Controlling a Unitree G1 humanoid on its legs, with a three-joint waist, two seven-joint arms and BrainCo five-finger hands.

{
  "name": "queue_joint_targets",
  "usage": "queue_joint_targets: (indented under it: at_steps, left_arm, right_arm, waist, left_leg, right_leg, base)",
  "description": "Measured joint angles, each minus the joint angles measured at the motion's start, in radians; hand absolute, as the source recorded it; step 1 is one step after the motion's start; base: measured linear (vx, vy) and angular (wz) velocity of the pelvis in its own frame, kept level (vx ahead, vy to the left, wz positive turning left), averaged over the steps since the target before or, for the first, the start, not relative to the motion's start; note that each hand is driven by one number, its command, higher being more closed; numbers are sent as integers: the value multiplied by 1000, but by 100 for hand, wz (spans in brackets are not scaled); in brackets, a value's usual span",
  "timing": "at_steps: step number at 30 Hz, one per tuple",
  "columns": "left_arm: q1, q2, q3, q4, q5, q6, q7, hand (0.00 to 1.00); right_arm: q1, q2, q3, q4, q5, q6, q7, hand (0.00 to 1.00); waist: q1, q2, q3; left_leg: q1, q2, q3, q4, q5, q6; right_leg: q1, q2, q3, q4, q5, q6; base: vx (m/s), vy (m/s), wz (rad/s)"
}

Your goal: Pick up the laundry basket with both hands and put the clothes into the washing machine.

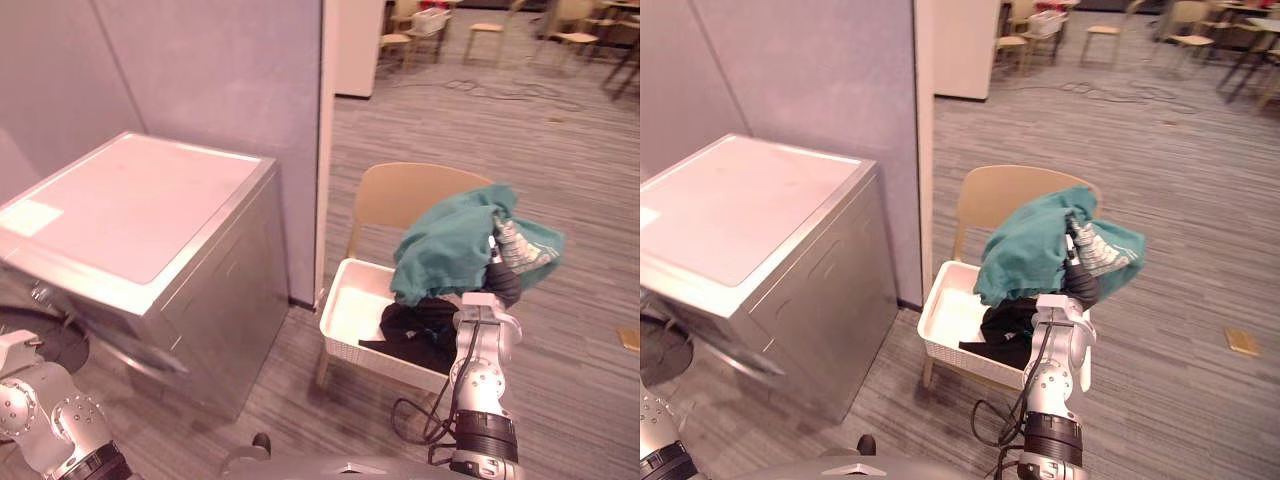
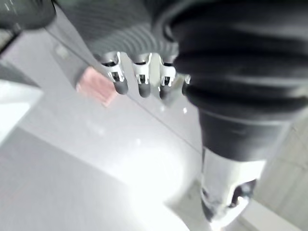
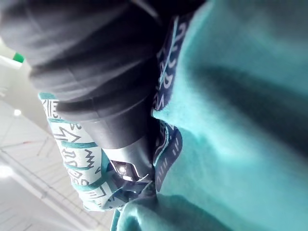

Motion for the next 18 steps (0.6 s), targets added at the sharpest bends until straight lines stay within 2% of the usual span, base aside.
queue_joint_targets:
  at_steps: [3, 5, 6, 8, 10, 12, 15, 18]
  left_arm:
    - [0, 0, -143, -20, 20, 1, -49, 0]
    - [0, 0, -324, -18, 20, 10, -115, 0]
    - [0, -1, -378, -18, 20, 17, -135, 0]
    - [6, -1, -616, 16, 36, 45, -214, 0]
    - [9, -1, -756, 64, 36, 64, -273, 0]
    - [9, -1, -947, 169, 36, 109, -379, 0]
    - [-6, -2, -1071, 266, 36, 150, -438, 0]
    - [-73, 9, -1167, 347, 36, 186, -467, 0]
  right_arm:
    - [65, -3, 63, -2, -5, 40, 50, 100]
    - [105, -7, 104, -3, -30, 63, 77, 100]
    - [112, -6, 112, -4, -32, 66, 77, 100]
    - [126, -7, 144, -8, -34, 83, 80, 100]
    - [126, -8, 167, -11, -34, 87, 91, 100]
    - [131, -9, 203, -38, -27, 90, 107, 100]
    - [140, -16, 235, -92, -18, 96, 116, 100]
    - [141, -49, 269, -95, 7, 97, 118, 100]
  waist:
    - [-28, 7, -3]
    - [-61, 9, -3]
    - [-67, 9, -2]
    - [-84, 17, 1]
    - [-91, 28, 6]
    - [-111, 43, 4]
    - [-127, 62, 5]
    - [-137, 62, 6]
  left_leg:
    - [37, 6, 40, -8, -22, -8]
    - [60, 2, 53, -22, -27, -5]
    - [62, 0, 54, -23, -27, -5]
    - [77, 0, 73, -30, -27, -5]
    - [91, -3, 76, -44, -27, -5]
    - [92, -3, 85, -52, -27, -5]
    - [103, 0, 103, -58, -27, -9]
    - [109, 5, 116, -58, -31, -17]
  right_leg:
    - [4, 12, 59, -38, 28, -4]
    - [11, 15, 84, -65, 45, -2]
    - [12, 15, 88, -68, 49, -3]
    - [14, 19, 112, -86, 63, -1]
    - [13, 22, 133, -94, 69, 0]
    - [1, 29, 157, -107, 81, 3]
    - [-2, 36, 179, -122, 88, 3]
    - [-6, 43, 195, -126, 89, 2]
  base:
    - [-65, 30, -60]
    - [-74, 32, -34]
    - [-67, 32, -27]
    - [-66, 29, -27]
    - [-46, 19, -25]
    - [-23, 13, -24]
    - [30, 3, -24]
    - [26, -7, -19]
